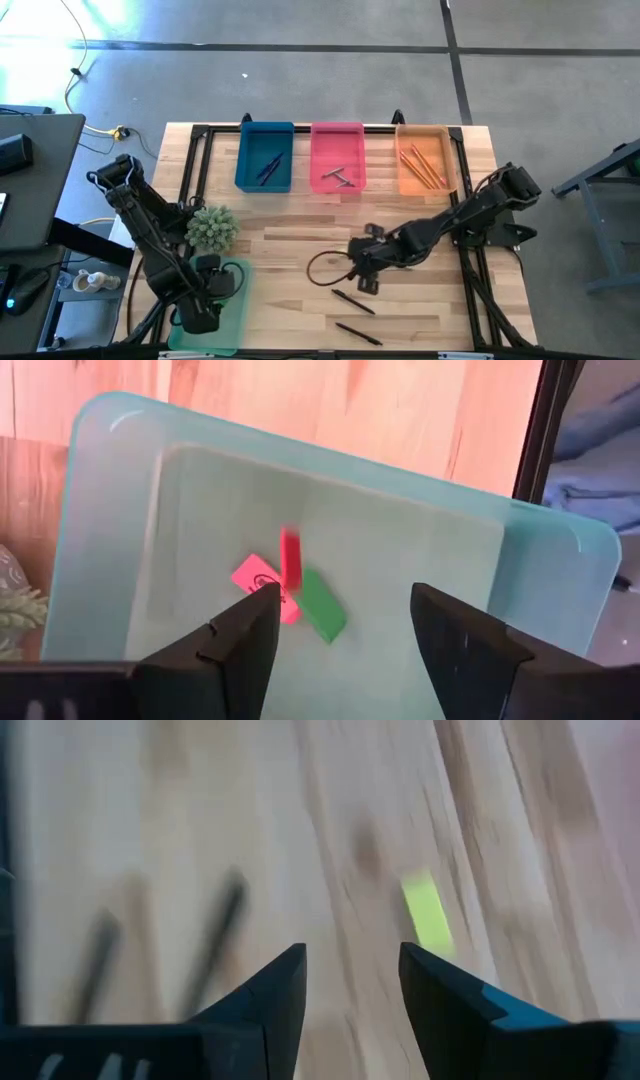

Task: Sort crayons/erasers/pens/pencils in bins
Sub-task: Put the red eraser into the green bin, then put the gray crayon into the pink bin

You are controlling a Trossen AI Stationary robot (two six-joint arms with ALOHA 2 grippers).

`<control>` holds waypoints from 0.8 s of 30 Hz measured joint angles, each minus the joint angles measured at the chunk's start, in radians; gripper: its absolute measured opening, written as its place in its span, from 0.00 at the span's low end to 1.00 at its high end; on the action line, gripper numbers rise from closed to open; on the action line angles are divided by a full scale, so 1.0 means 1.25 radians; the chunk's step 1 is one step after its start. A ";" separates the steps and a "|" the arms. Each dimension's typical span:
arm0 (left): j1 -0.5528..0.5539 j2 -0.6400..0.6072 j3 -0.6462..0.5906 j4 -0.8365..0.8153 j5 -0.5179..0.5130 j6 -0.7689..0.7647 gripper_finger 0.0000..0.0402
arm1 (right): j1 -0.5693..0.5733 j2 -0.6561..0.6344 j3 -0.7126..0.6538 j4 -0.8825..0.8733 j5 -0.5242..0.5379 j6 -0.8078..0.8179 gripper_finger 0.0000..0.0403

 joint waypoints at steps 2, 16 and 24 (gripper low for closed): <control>0.000 0.000 0.000 0.000 -0.005 0.002 0.52 | -0.006 0.000 0.008 0.080 0.012 -0.026 0.38; -0.006 0.000 0.000 -0.014 0.066 0.027 0.44 | -0.048 0.000 0.011 0.035 0.002 0.059 0.38; -0.006 0.000 0.000 -0.014 0.063 0.077 0.40 | -0.020 0.000 -0.046 -0.124 -0.075 0.090 0.38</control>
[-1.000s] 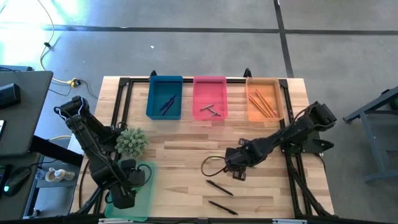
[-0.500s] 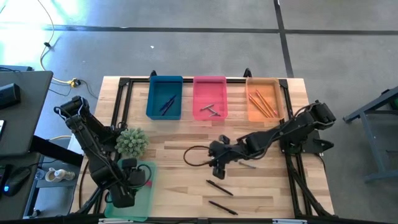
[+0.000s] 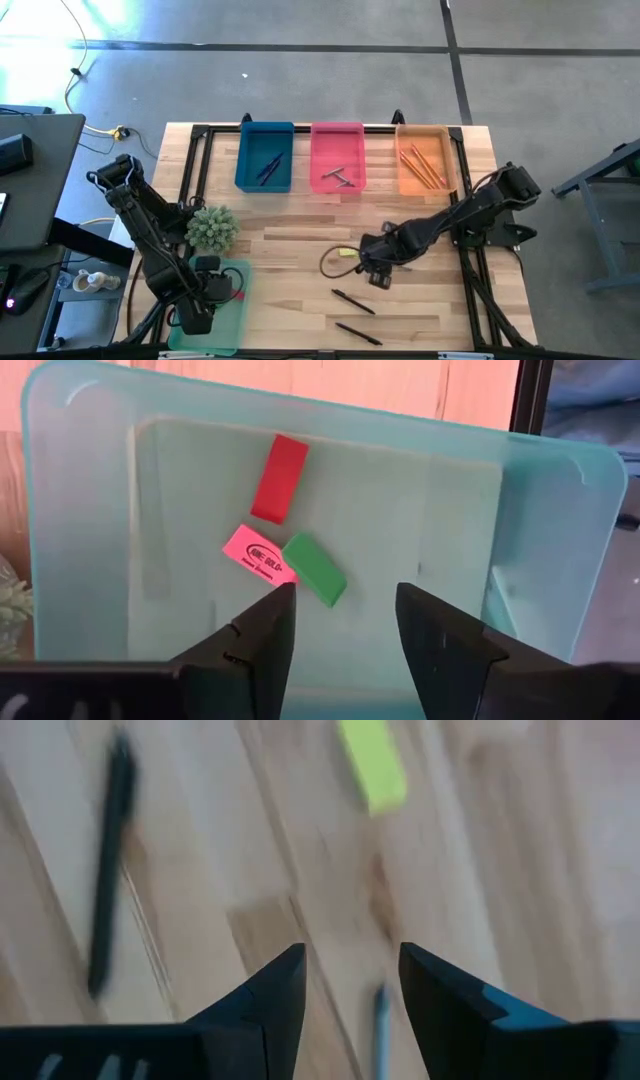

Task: Sort crayons/erasers/pens/pencils in bins
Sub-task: Put the gray crayon into the pink bin

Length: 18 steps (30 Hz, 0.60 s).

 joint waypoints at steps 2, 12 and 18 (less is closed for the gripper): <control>0.000 0.000 0.000 0.000 -0.006 0.006 0.39 | 0.014 0.000 -0.032 0.000 -0.015 0.016 0.38; 0.000 0.000 0.000 0.000 -0.012 0.014 0.38 | 0.074 0.000 -0.127 -0.007 -0.039 0.036 0.38; 0.000 0.000 0.000 0.001 -0.015 0.014 0.38 | 0.070 0.000 -0.174 0.013 -0.060 0.040 0.38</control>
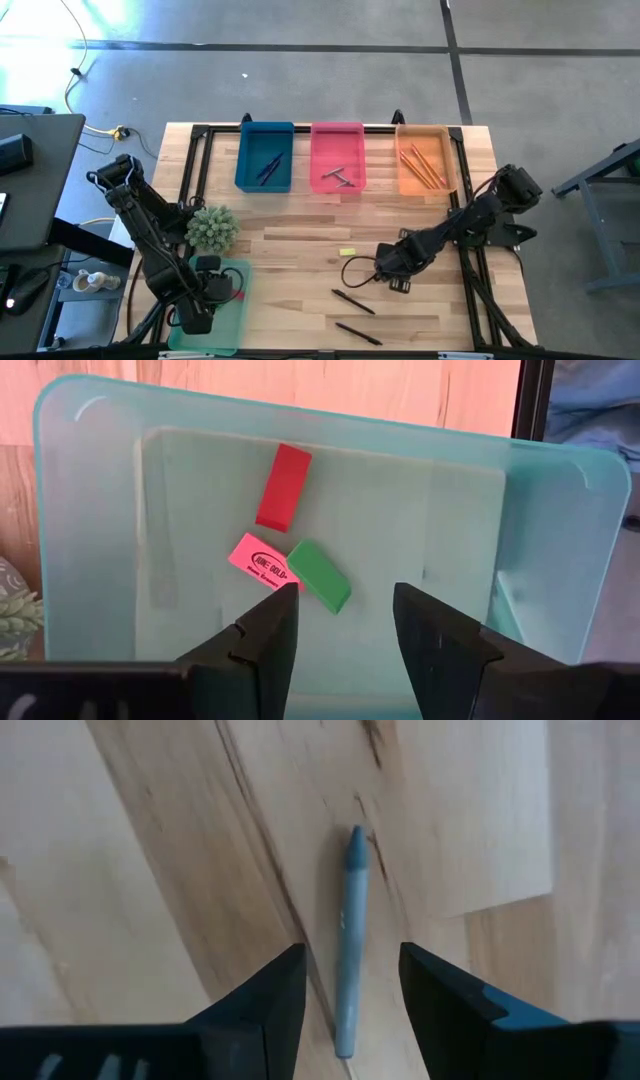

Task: Sort crayons/erasers/pens/pencils in bins
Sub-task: Put the gray crayon into the pink bin

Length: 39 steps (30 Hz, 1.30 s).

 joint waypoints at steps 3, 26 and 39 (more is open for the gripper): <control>0.000 0.000 0.000 0.000 0.000 0.000 0.38 | 0.000 0.000 -0.031 0.032 -0.013 0.019 0.38; 0.029 0.000 0.000 -0.007 -0.042 0.026 0.38 | -0.005 -0.002 -0.068 0.038 0.015 0.156 0.02; 0.050 -0.049 0.001 -0.053 -0.121 0.027 0.32 | -0.006 0.003 -0.035 0.032 0.021 0.160 0.01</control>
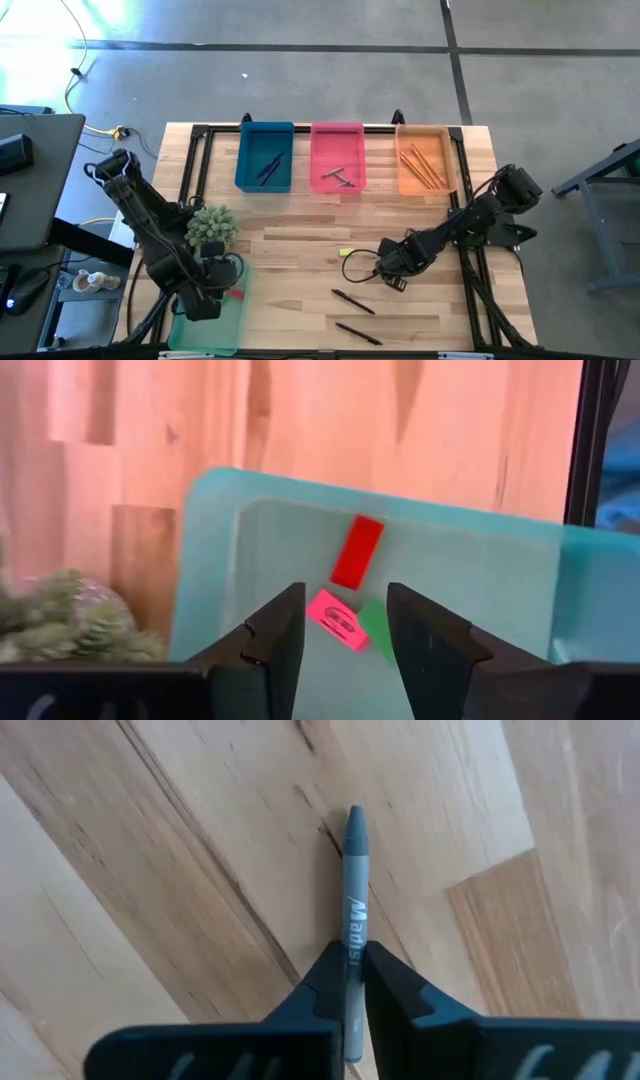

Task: Sort crayons/erasers/pens/pencils in bins
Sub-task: Put the gray crayon into the pink bin

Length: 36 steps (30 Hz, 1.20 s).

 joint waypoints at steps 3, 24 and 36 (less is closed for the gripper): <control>0.001 -0.025 0.000 -0.004 -0.037 0.004 0.31 | -0.001 0.001 0.013 0.023 0.021 0.001 0.01; 0.010 -0.114 0.000 -0.002 -0.337 0.009 0.30 | -0.114 -0.001 0.189 0.110 0.167 -0.029 0.01; 0.145 -0.114 0.000 0.000 -0.349 0.117 0.30 | -0.326 -0.002 0.311 0.108 0.212 -0.222 0.01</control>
